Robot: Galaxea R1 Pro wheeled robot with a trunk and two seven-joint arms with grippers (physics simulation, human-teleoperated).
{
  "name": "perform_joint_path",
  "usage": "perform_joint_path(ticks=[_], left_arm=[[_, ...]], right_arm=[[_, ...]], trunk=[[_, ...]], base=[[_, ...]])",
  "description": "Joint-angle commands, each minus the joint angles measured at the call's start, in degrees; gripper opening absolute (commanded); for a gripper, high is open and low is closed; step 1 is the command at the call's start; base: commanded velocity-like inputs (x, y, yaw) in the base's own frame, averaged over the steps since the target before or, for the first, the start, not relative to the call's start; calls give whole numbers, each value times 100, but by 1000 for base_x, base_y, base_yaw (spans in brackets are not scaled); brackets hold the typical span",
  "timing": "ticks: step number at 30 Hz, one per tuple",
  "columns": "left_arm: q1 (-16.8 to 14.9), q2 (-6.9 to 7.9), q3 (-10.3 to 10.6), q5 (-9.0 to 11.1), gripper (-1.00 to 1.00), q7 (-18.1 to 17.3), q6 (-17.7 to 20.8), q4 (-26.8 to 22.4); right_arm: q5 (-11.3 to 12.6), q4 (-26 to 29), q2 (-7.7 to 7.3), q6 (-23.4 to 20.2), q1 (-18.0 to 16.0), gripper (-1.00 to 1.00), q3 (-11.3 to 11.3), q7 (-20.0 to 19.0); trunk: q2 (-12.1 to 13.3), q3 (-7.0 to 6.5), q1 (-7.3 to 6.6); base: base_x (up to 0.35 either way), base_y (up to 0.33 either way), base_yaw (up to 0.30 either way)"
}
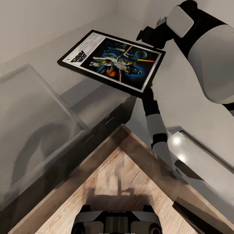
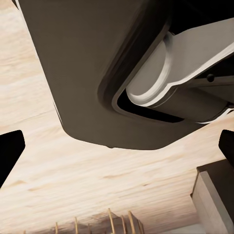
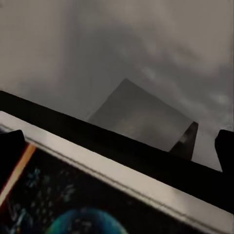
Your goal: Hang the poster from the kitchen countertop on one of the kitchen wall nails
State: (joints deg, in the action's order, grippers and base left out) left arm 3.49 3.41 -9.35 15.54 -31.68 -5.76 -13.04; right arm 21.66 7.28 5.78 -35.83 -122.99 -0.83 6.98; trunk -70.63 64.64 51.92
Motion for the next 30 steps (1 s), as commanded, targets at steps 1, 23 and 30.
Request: perform_joint_path(ticks=[1,23,30], left_arm=[[3,1,-5,18,100,-22,2,-5],[3,2,-5,19,100,-22,14,-5],[3,2,-5,19,100,-22,22,-5]], right_arm=[[102,-60,3,-38,3,100,-49,75],[110,-60,9,-38,3,100,-49,75],[110,-60,6,-38,3,100,-49,75]], trunk=[[-2,3,0],[-2,3,0],[-2,3,0]], base=[[-90,39,0],[-106,25,0],[-155,102,0]])
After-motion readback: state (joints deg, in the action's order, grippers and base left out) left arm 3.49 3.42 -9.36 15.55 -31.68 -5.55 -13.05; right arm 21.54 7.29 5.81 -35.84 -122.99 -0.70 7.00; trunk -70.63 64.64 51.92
